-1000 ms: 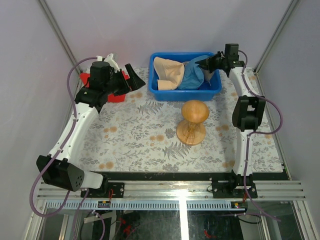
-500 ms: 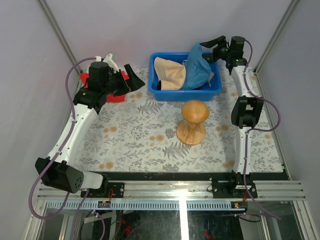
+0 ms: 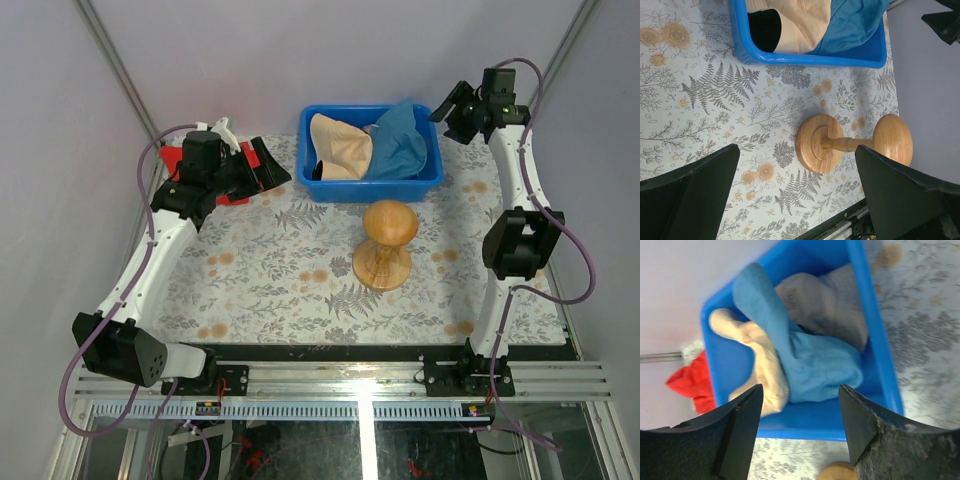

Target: Stack the hats

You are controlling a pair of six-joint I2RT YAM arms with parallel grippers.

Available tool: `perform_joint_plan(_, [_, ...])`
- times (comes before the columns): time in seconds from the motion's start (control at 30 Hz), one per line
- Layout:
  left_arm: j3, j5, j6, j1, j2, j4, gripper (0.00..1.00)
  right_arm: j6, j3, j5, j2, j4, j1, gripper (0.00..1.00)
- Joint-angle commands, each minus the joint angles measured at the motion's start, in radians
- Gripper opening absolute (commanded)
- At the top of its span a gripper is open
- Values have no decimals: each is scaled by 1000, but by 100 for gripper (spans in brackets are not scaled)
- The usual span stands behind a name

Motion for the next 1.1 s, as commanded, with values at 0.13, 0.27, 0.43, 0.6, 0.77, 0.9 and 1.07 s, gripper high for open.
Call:
perform_joint_plan(0.13, [-16,24,-16,7,-38,52,100,-189,-95,114,-32,-163,40,68])
perform_joint_plan(0.27, [-19,21,-18,8,-42,52,100,-185,-162,90,-26,-130,47,68])
perform_joint_plan(0.43, [-23,11,-16,7,-48,44,100,-185,-152,89,14,-112,58,68])
perform_joint_plan(0.6, [-17,0,-15,8,-51,31,100,-175,-138,101,53,-76,59,68])
perform_joint_plan(0.77, [-4,-12,-11,7,-50,13,100,-153,-130,95,97,-26,60,68])
perform_joint_plan(0.9, [0,-23,-8,7,-52,-2,100,-122,-170,66,102,74,61,67])
perform_joint_plan(1.07, [7,-36,-4,7,-52,-14,100,-119,-170,71,115,140,63,67])
